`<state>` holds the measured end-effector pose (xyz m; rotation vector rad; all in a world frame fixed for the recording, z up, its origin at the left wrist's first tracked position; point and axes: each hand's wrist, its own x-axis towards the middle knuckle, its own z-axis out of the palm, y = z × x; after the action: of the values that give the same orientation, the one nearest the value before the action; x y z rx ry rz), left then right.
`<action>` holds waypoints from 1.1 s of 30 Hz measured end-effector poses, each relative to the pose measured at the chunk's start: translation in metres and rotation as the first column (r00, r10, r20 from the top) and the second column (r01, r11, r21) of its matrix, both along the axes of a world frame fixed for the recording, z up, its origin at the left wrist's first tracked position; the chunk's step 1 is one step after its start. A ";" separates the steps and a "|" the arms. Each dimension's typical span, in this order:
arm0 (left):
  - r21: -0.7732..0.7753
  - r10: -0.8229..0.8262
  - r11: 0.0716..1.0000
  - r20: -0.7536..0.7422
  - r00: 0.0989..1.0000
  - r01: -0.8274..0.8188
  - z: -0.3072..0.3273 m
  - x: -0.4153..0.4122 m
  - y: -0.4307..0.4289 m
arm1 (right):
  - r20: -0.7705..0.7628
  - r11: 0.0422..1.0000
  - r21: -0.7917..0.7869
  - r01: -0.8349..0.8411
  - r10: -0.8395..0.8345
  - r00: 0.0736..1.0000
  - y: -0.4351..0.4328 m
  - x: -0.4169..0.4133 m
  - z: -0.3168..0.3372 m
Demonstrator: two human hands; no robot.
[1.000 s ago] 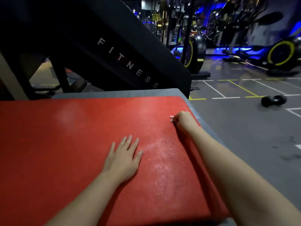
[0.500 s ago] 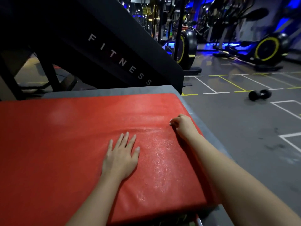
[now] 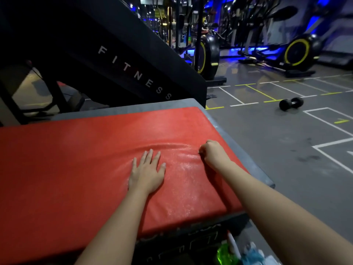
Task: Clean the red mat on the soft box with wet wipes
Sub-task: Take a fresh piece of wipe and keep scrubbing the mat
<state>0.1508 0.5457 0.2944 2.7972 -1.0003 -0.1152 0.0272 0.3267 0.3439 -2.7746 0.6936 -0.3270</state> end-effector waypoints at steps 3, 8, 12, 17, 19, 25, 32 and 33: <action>0.144 -0.014 0.989 -0.170 0.985 0.039 0.019 0.008 -0.004 | -0.096 1.000 0.022 0.013 -0.011 0.995 0.019 -0.027 0.003; 0.333 0.020 0.940 -0.265 0.964 0.072 0.047 0.007 -0.008 | -0.134 0.993 0.119 0.027 -0.011 0.991 0.046 -0.073 0.000; 0.266 0.011 0.964 -0.140 0.990 0.027 0.036 -0.027 -0.001 | 0.030 0.992 0.123 0.016 -0.020 0.999 0.040 -0.087 0.000; 0.228 -0.100 0.967 -0.087 0.991 0.118 0.030 -0.059 0.050 | -0.071 0.979 0.198 0.040 -0.026 0.997 0.040 -0.101 0.012; 0.200 -0.143 0.968 -0.061 0.988 0.152 0.028 -0.072 0.070 | -0.144 0.978 0.208 0.017 0.014 0.990 0.035 -0.114 0.014; 0.176 -0.240 0.954 -0.029 0.970 0.241 0.030 -0.082 0.092 | -0.010 0.988 0.143 0.050 -0.050 0.999 0.025 -0.116 0.003; 0.170 -0.380 0.908 -0.044 0.924 0.382 0.026 -0.089 0.103 | -0.193 0.976 0.217 -0.019 0.062 0.979 0.031 -0.143 0.024; 0.183 -0.401 0.898 -0.032 0.916 0.399 0.024 -0.091 0.106 | -0.243 0.969 0.244 -0.025 0.086 0.966 0.031 -0.152 0.026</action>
<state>0.0603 0.6515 0.3186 2.7029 -1.6355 -0.2633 -0.1248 0.3577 0.3704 -2.6198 0.6598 0.1192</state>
